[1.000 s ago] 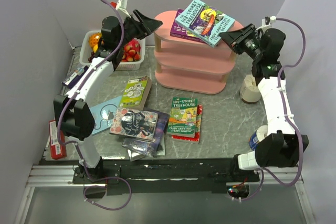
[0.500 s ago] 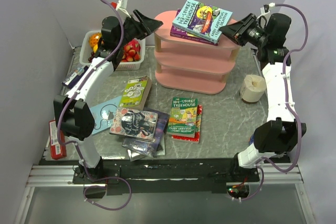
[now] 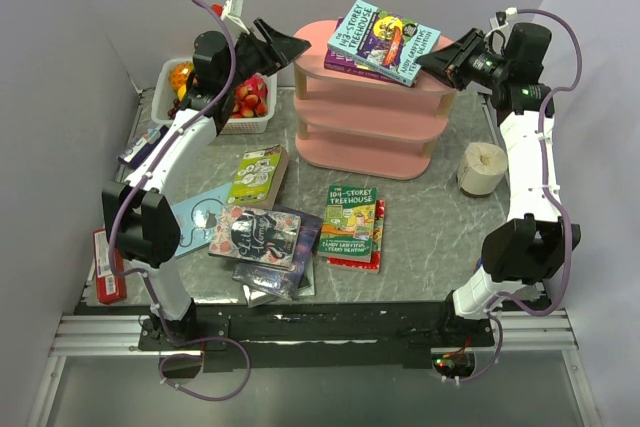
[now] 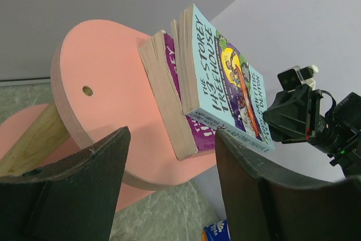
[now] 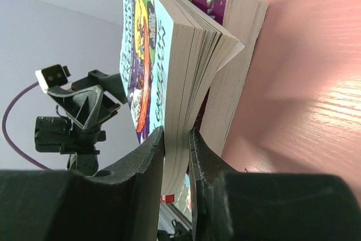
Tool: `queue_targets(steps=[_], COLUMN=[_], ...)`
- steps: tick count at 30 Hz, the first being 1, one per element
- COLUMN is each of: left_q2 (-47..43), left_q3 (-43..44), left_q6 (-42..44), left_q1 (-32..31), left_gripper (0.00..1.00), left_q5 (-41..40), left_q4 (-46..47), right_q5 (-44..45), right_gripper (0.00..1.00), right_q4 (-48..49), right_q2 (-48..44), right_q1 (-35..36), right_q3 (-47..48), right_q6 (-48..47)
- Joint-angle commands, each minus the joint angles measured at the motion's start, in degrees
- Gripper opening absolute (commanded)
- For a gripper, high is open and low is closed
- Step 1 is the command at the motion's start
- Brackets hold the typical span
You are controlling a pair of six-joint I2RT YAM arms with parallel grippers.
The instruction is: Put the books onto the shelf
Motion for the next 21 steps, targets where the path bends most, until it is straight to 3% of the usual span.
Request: queue_targets(steps=[1, 3, 4, 5, 7, 11, 13, 16, 18, 20, 21], left_q2=[-2.39, -2.39, -2.39, -2.39, -2.39, -2.04, -1.51, 0.68, 2.79, 5.24, 5.96], left_q3=[1.26, 1.26, 1.35, 1.61, 2.05, 4.33, 6.17, 10.92, 14.61, 18.46, 19.71], left_q6=[0.0, -0.09, -0.09, 0.0, 0.26, 0.53, 0.7, -0.08, -1.22, -1.84, -2.11], left_q1=[0.31, 0.31, 0.31, 0.31, 0.31, 0.4, 0.4, 0.4, 0.4, 0.4, 0.4], left_gripper=[0.68, 0.68, 0.68, 0.68, 0.68, 0.69, 0.69, 0.68, 0.68, 0.65, 0.64], left_q5=[0.99, 1.08, 0.82, 0.81, 0.46, -0.94, -1.38, -1.73, -1.73, -1.82, -2.0], left_q4=[2.21, 2.3, 2.3, 2.04, 1.6, 0.46, -1.21, -3.14, -3.41, -4.2, -4.73], right_q5=[-1.48, -0.78, -0.25, 1.32, 3.43, 7.39, 9.68, 13.44, 15.13, 16.71, 17.15], right_gripper=[0.1, 0.29, 0.45, 0.52, 0.64, 0.74, 0.84, 0.84, 0.84, 0.77, 0.69], right_q4=[0.32, 0.23, -0.03, -0.38, -1.08, -2.23, -2.67, -3.03, 2.21, 5.23, 6.11], right_q2=[-0.33, -0.5, -0.77, -1.03, -2.17, -4.63, -6.04, -8.93, -13.05, -15.26, -16.14], right_q1=[-0.29, -0.46, -0.47, -0.55, -0.55, -0.55, -0.55, 0.06, 0.76, 1.99, 2.43], right_q3=[2.52, 2.52, 2.52, 2.43, 2.78, 3.49, 3.57, 2.18, -3.77, -7.31, -8.71], right_q6=[-1.38, -1.3, -1.56, -1.91, -2.61, -3.23, -3.32, -4.02, -3.5, -2.88, -2.88])
